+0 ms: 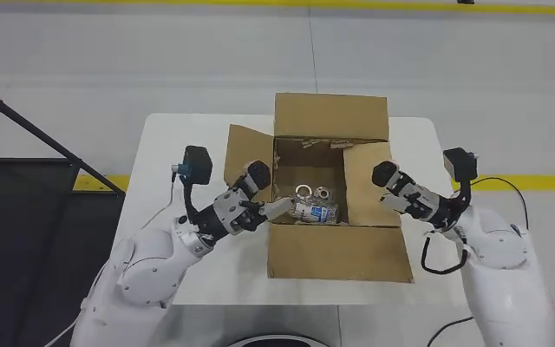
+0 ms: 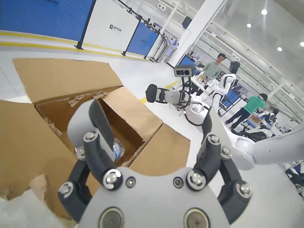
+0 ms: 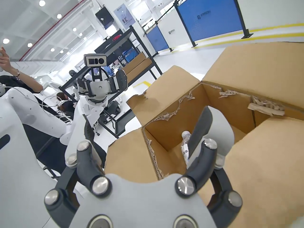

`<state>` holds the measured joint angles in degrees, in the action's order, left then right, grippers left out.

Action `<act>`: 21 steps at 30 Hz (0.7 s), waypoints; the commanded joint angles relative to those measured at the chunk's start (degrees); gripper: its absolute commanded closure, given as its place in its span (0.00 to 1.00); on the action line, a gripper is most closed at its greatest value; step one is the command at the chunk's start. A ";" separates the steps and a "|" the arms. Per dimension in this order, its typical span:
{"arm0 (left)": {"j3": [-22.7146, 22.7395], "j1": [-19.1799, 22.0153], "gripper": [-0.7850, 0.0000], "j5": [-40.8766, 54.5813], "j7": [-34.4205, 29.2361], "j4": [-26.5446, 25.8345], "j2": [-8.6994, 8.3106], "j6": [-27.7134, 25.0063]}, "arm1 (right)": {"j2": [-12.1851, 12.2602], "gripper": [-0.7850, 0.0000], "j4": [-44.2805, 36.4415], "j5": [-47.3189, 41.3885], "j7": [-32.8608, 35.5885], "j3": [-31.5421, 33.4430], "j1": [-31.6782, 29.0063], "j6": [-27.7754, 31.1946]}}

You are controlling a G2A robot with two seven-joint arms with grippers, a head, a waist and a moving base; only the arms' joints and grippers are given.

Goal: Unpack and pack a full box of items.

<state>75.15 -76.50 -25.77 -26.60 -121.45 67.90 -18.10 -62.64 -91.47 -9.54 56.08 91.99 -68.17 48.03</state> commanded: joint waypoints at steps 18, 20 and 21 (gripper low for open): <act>-4.07 4.55 0.00 -1.33 -2.22 1.24 0.43 4.14 | 0.49 0.00 0.67 -1.21 -1.41 2.69 -2.60 0.72; -4.43 4.82 0.00 0.79 -1.78 2.15 0.59 5.61 | 0.49 0.00 0.67 -1.21 -1.41 2.69 -2.60 0.72; -4.77 5.55 0.00 1.92 -2.38 2.65 0.68 6.61 | 0.49 0.00 -0.05 -0.78 -2.12 2.54 -2.80 0.36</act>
<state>70.77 -71.71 -25.33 -28.37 -119.38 68.48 -12.66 -62.14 -90.93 -10.67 54.56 94.65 -70.80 48.67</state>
